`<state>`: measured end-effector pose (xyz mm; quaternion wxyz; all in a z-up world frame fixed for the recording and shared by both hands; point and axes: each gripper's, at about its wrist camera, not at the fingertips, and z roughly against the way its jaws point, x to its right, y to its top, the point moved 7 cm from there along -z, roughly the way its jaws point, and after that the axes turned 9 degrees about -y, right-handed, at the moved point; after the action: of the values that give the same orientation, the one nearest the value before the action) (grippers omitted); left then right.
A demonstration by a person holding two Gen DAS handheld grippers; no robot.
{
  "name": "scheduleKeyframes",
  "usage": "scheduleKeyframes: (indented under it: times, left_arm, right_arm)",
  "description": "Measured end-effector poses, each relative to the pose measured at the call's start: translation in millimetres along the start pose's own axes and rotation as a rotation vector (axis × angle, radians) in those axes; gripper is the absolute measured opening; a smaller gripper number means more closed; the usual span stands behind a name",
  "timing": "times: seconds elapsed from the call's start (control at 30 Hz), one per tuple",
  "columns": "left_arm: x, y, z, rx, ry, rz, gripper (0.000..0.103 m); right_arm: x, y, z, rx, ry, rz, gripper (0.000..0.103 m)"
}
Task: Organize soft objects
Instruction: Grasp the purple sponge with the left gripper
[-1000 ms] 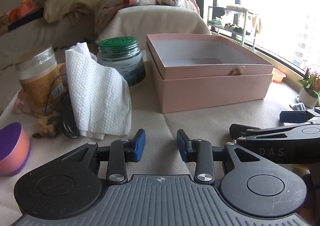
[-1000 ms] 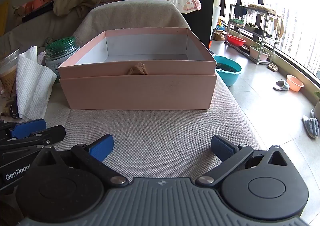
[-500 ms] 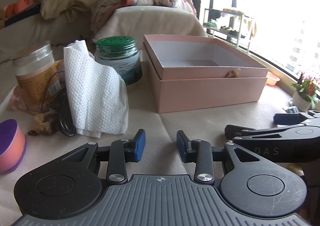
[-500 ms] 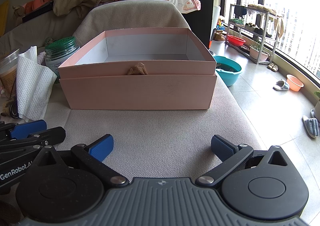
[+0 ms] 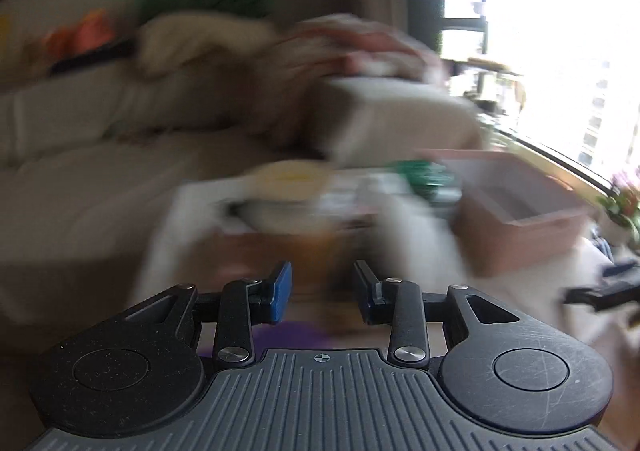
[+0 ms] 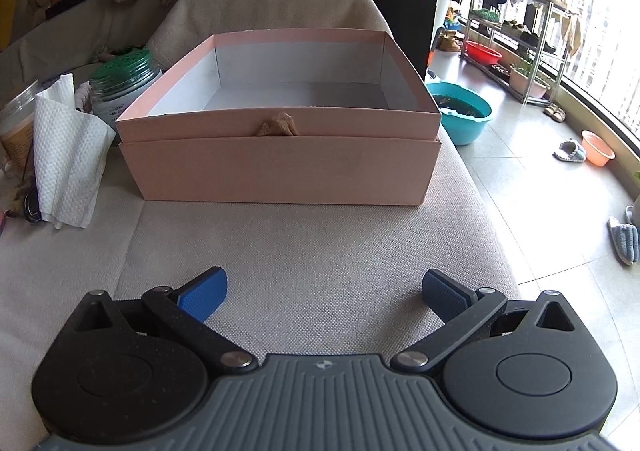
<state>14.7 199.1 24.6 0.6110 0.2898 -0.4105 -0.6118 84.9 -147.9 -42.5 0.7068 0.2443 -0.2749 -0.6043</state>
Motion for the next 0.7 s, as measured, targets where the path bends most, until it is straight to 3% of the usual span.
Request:
scheduleKeyframes:
  times: [0.17,0.27,0.33,0.4,0.6,0.63,0.7]
  left_arm:
    - [-76.6,-14.3,-16.1,-0.124,-0.224,0.234,0.037]
    - [-73.4,-22.7,-7.5,-0.166,-0.308,0.231,0.037]
    - [-54.4,-27.7,6.7,-0.165,-0.347,0.169,0.038]
    - [-31.5,-34.4,20.3,-0.171,-0.332,0.057,0.043]
    - [13.4,-57.8,34.9,-0.232,-0.074,-0.347,0.046]
    - [17.0,-60.7,34.4,-0.234,-0.045,-0.380,0.046]
    - [19.9,-63.2,34.0,-0.238,-0.054,-0.370,0.060]
  right_arm:
    - [-4.3,-1.5,4.3,-0.007,0.037,0.024,0.102]
    - [-16.1,-3.1,14.9,-0.006,0.103,0.062,0.100]
    - [-25.3,-3.3,24.8,0.026,0.120,0.101,0.100]
    - [-35.6,-1.1,33.8,0.067,0.118,0.149,0.100]
    - [-58.5,4.3,53.7,0.147,0.140,0.215,0.100]
    - [-60.2,3.8,55.8,0.156,0.144,0.218,0.100]
    - [-62.2,1.1,58.0,0.164,0.149,0.219,0.100]
